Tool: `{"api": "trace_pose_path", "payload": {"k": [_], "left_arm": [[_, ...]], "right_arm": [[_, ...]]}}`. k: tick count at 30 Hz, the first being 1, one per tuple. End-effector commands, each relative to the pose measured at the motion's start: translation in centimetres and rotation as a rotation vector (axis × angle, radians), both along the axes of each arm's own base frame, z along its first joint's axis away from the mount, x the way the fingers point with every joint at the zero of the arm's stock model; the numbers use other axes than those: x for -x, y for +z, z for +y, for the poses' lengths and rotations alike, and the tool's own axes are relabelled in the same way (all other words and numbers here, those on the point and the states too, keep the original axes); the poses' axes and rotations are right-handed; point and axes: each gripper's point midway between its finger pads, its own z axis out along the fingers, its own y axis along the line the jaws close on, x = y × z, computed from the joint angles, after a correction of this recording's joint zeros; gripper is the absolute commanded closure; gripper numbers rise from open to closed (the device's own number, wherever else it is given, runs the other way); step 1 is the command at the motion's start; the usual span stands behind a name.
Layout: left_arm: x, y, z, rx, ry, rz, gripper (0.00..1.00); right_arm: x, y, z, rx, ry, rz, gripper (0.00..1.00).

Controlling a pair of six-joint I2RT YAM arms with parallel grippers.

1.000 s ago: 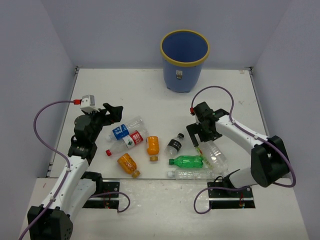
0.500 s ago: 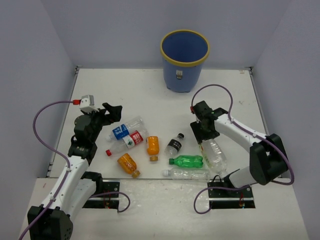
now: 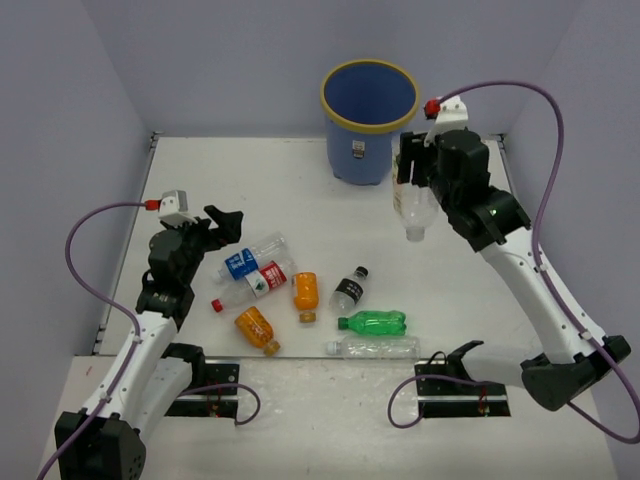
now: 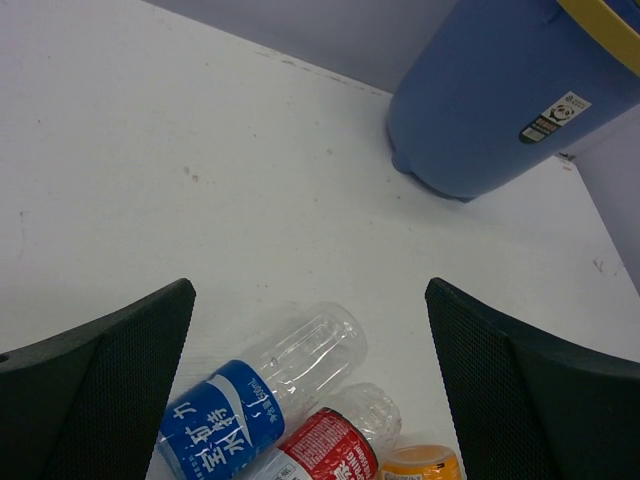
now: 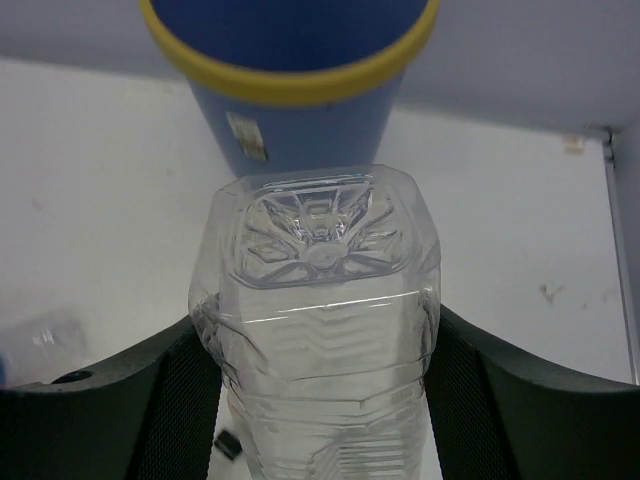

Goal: Put the plastic bottles in the bin

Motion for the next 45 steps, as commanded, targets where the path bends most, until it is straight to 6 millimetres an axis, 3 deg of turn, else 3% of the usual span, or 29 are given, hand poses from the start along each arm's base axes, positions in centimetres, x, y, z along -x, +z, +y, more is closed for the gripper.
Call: {"api": "trace_pose_path", "payload": {"k": [1,3,6,8,12,16,20,26,27,28,30,37,40,43,45], "left_arm": [[0.0,0.1,0.6,-0.012,0.031,-0.009,0.0],[0.0,-0.1,0.6,-0.012,0.031,-0.001,0.0],[0.0,-0.2,0.5,-0.014,0.03,0.007,0.0],[-0.1,-0.1,0.6,-0.015,0.034,0.005,0.0],[-0.3,-0.4,0.8,-0.023,0.041,0.01,0.0],[-0.5,-0.9,0.7,-0.029,0.041,0.03,0.0],[-0.7,-1.3,1.0,-0.036,0.059,0.045,0.0],[-0.8,-1.5,1.5,-0.035,0.089,0.064,0.0],[-0.7,-1.4,1.6,-0.032,0.095,0.065,0.0],[-0.7,-1.5,1.7,-0.031,0.102,0.071,0.0],[-0.3,-1.2,2.1,-0.018,0.125,0.079,0.0],[1.6,-1.0,3.2,0.007,0.188,0.101,0.0],[2.4,-0.6,3.4,0.017,0.196,0.102,0.0],[2.8,-0.3,3.2,0.031,0.187,0.101,0.0],[3.0,-0.5,2.9,0.034,0.172,0.112,0.0]], "right_arm": [[-3.6,13.4,0.6,-0.102,-0.029,-0.463,0.78],[-5.1,18.2,1.2,-0.097,-0.018,-0.633,0.8],[-6.7,22.9,1.7,-0.138,-0.031,-0.771,0.81],[-7.8,25.1,2.3,-0.167,-0.025,-0.842,0.81],[-11.2,26.8,4.3,-0.199,-0.002,-0.932,0.79],[-14.7,25.8,5.2,-0.196,-0.024,-0.955,0.74],[-18.5,21.8,6.1,-0.21,-0.034,-0.883,0.62],[-21.7,16.0,5.9,-0.277,-0.039,-0.741,0.38],[-21.9,15.4,6.0,-0.285,-0.027,-0.721,0.19],[-21.8,15.1,6.1,-0.281,-0.017,-0.711,0.18],[-21.2,15.2,6.0,-0.28,-0.017,-0.704,0.02],[-17.9,18.0,5.4,-0.25,0.036,-0.696,0.01],[-16.1,18.6,5.4,-0.246,0.078,-0.658,0.01],[-13.4,20.2,4.1,-0.238,0.07,-0.658,0.01],[-12.9,19.6,3.8,-0.228,0.059,-0.63,0.01]]}}
